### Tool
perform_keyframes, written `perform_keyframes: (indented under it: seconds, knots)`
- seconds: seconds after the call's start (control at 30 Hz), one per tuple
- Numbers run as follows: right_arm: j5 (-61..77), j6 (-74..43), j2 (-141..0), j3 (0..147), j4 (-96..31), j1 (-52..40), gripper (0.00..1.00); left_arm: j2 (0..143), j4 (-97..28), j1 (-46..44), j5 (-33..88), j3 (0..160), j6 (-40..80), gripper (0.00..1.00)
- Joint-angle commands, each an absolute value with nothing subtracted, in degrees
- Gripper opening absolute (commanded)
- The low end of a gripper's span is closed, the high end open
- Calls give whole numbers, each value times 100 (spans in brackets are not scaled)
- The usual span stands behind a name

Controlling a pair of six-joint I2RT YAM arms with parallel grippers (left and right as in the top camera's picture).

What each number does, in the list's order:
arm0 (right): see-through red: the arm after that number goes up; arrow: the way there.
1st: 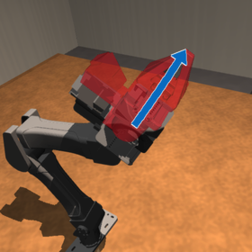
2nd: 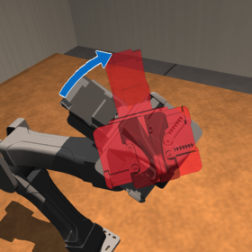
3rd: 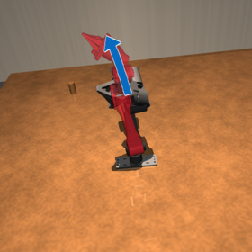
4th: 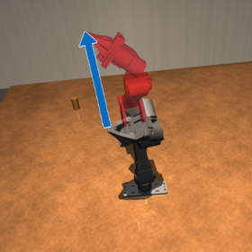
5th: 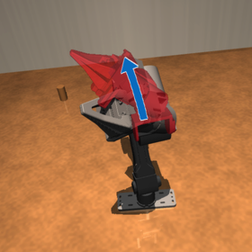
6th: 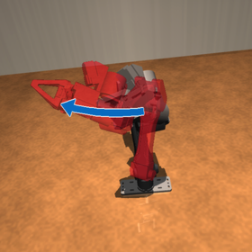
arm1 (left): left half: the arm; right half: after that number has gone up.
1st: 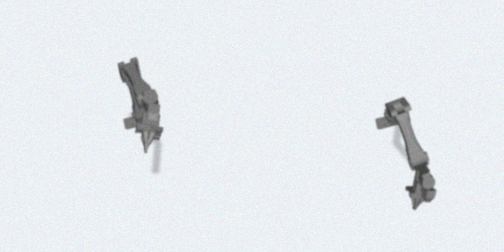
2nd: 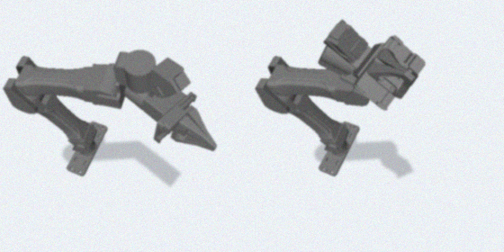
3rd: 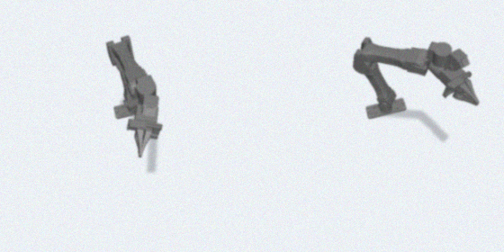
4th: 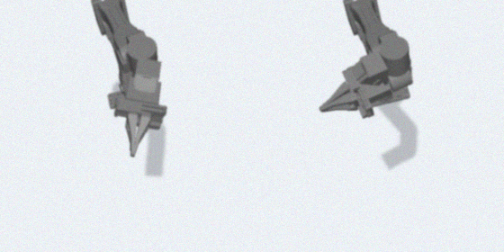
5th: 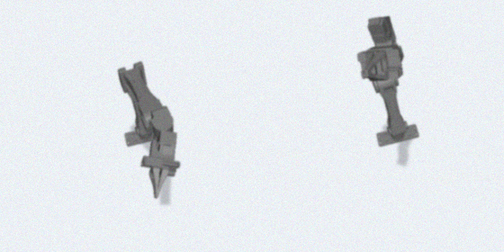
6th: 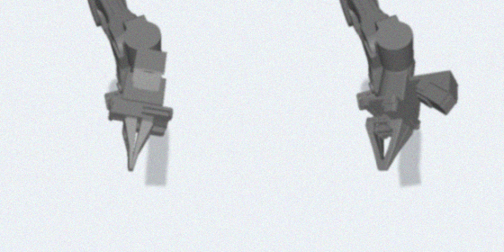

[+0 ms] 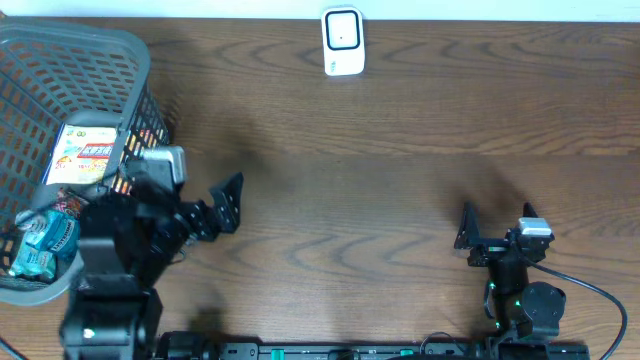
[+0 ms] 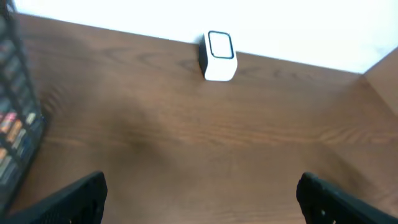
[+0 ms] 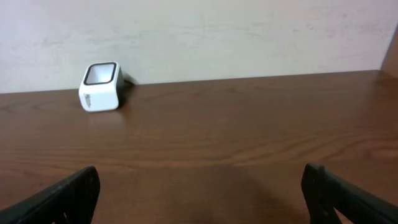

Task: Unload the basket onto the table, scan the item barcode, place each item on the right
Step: 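Move the left gripper over the basket toward the teal bottle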

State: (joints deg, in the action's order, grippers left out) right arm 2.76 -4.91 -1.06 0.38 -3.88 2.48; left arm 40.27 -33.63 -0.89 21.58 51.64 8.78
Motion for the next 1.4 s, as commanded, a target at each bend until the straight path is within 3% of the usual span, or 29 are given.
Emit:
perform_keyframes:
  seconds: [0.0, 0.3, 0.5, 0.63, 0.83, 0.97, 1.37]
  knots:
    - [248, -421, -104, 32, -412, 215, 99, 4539, -3715, -106, 1651, 5953, 939, 98]
    - [248, -421, -104, 32, -412, 215, 99, 5817, -4248, -104, 753, 7662, 1457, 98]
    - [248, -419, -104, 32, -412, 215, 99, 6355, -4523, 62, -731, 8412, 2410, 98]
    - [248, -421, -104, 32, -412, 215, 99, 6453, -4541, 622, -1271, 8473, 3280, 98]
    - [248, -421, -104, 32, -412, 215, 99, 6593, -4786, 1962, -1264, 8473, 3629, 98]
    - [248, -421, -104, 32, -412, 215, 99, 6766, -5094, 2676, -1243, 8473, 3350, 98]
    - [248, -421, -104, 32, -412, 215, 99, 7450, -5304, 3728, -945, 8455, 464, 98]
